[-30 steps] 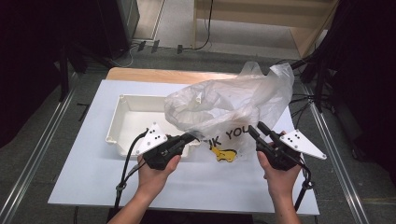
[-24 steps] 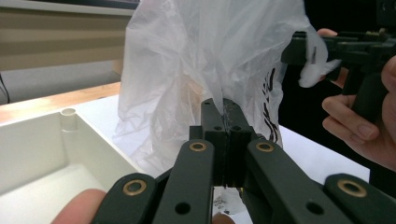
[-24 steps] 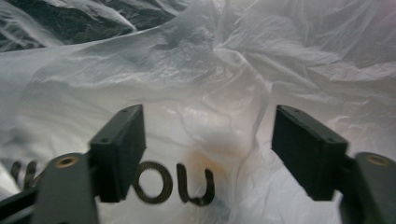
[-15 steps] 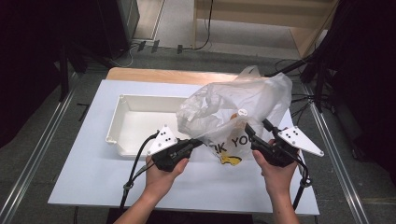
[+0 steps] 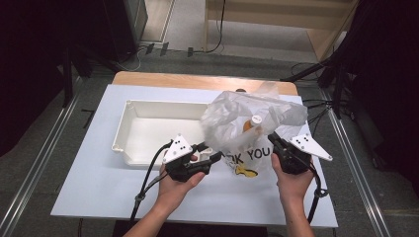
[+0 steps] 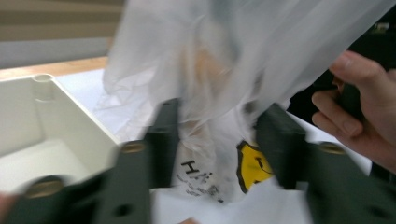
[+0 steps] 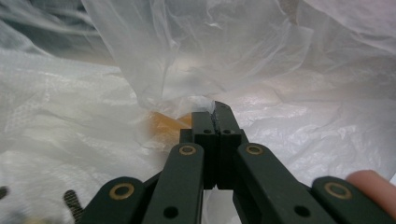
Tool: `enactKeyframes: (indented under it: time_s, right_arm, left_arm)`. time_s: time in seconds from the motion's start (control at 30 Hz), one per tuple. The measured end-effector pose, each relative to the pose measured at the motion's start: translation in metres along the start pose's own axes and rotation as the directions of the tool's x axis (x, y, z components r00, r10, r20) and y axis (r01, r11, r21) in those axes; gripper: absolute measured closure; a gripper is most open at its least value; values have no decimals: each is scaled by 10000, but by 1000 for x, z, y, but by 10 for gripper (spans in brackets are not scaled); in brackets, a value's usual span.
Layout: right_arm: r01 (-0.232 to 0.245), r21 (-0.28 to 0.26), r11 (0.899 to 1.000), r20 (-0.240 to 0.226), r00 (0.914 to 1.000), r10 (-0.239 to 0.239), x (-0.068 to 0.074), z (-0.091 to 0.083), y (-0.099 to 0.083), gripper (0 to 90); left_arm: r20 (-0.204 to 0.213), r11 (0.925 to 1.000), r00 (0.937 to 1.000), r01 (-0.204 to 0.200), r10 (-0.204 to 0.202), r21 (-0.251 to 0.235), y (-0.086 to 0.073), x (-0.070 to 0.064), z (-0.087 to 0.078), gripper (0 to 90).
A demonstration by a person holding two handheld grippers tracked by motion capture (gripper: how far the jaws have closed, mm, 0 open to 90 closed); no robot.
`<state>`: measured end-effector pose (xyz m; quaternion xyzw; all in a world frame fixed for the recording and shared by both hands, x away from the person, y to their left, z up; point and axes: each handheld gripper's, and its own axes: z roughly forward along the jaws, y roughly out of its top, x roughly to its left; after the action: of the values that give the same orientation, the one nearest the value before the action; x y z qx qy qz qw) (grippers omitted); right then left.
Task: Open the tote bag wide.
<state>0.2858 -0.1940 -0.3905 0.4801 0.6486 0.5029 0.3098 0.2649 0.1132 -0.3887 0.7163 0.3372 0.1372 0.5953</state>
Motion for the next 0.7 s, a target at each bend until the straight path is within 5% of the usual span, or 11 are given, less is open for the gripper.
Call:
enactKeyframes:
  time_s: [0.1, 0.33, 0.7]
  right_arm:
    - [-24, 90, 10000, 132, 9999, 23, 0, 3, -2, 900]
    - [23, 259, 9997, 294, 9996, -30, 0, 10, -6, 900]
    - [383, 585, 9976, 281, 9988, -400, 6, 17, -14, 900]
  left_arm:
    - [-6, 9994, 9997, -238, 238, -263, 4, -5, -6, 234]
    - [91, 9907, 9973, -709, 725, -1158, 23, -20, -19, 165]
    - [-28, 9858, 9925, -1220, 1225, -1154, 42, -28, -12, 272]
